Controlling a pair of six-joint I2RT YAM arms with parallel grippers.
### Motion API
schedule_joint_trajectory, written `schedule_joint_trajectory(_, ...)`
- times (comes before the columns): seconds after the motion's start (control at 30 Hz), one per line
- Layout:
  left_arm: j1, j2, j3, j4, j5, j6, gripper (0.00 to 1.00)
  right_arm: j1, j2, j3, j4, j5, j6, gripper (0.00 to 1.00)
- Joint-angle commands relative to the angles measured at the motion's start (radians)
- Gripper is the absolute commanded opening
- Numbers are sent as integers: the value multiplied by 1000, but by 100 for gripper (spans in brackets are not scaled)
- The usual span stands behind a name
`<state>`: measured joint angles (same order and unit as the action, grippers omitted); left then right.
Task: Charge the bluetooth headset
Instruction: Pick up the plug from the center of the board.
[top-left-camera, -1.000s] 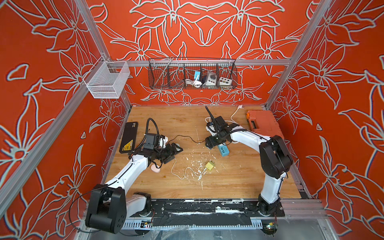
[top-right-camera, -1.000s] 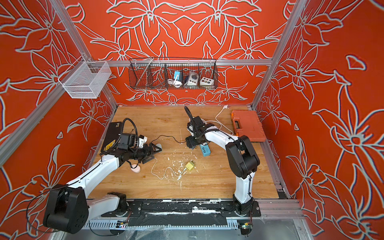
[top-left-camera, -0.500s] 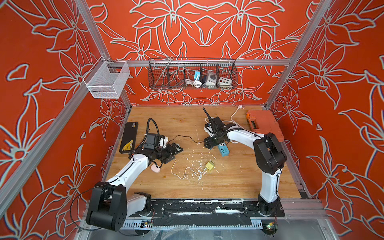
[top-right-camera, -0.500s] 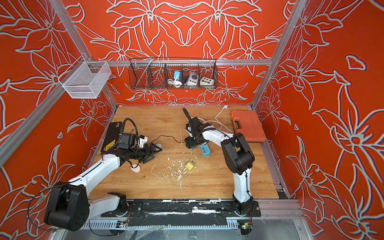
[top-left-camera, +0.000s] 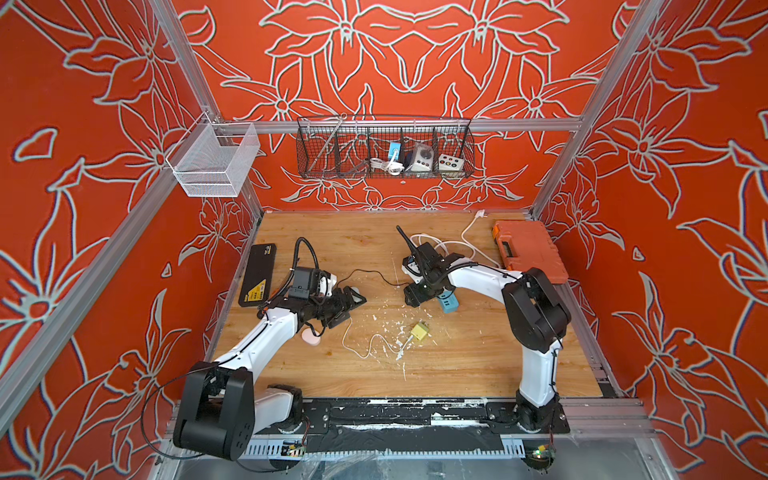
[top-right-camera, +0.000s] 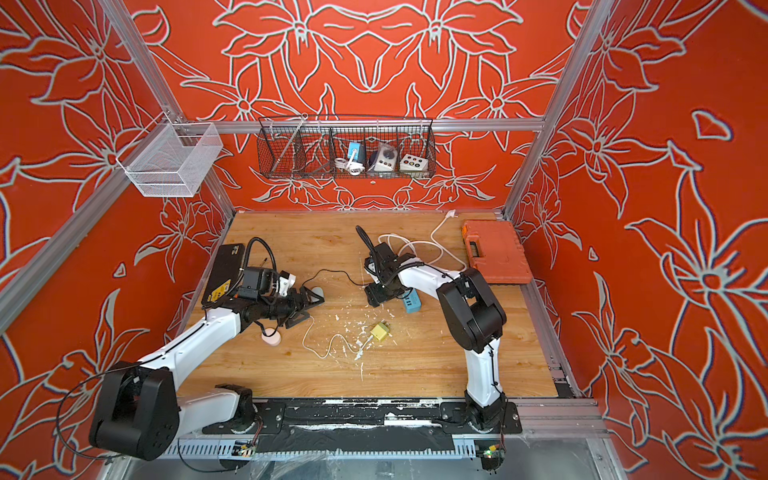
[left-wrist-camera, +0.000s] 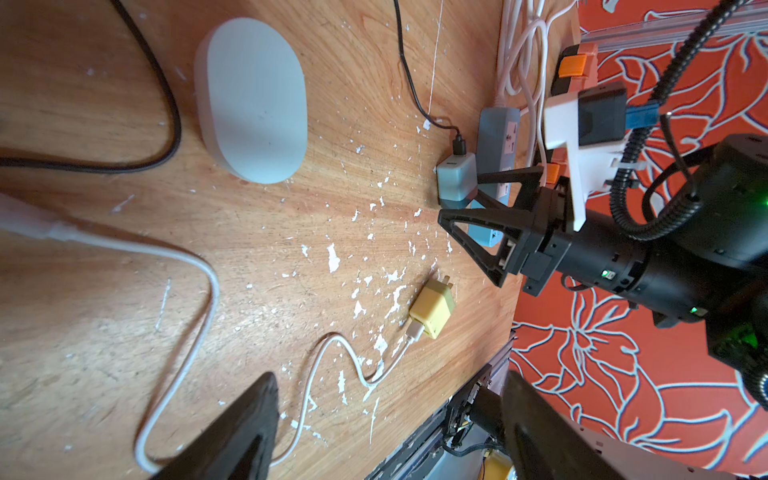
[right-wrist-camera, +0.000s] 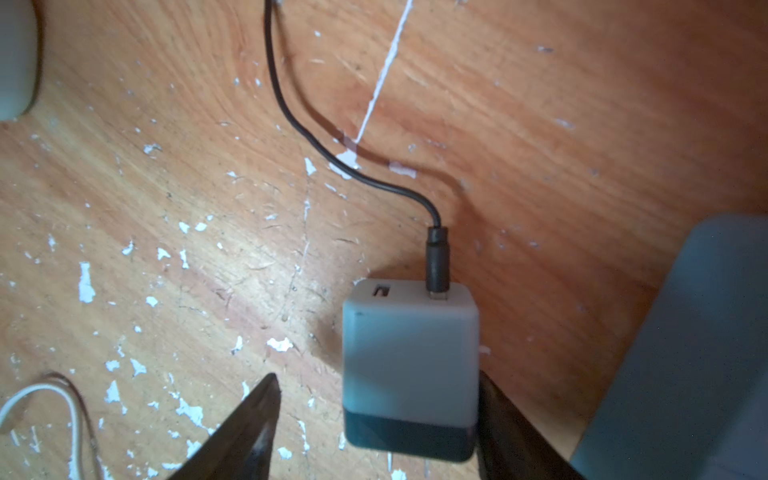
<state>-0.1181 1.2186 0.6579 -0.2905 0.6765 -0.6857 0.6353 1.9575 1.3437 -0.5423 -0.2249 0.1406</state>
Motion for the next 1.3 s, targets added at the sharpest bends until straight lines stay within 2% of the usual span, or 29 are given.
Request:
schedule_joint_trajectory(0.0,-3,5,-12,5,14,-9,82,7,-15,17,-21,46,0,72)
schedule_joint_trajectory(0.2,-3,0,-15,5,17,-9,82,7,17,63,-61,98,2,72)
schedule_joint_trajectory(0.43,-4,5,-14,10,29,-11,82,7,6,53,-51,104,12,72)
schedule_joint_trajectory(1.03,-26,28,6,-6,12,-18,79,27,5,31,-25,-15,36,67)
schedule_joint_trajectory(1.27,-45,55,19,-4,6,-27,79,53,37,35,-32,18,42,65)
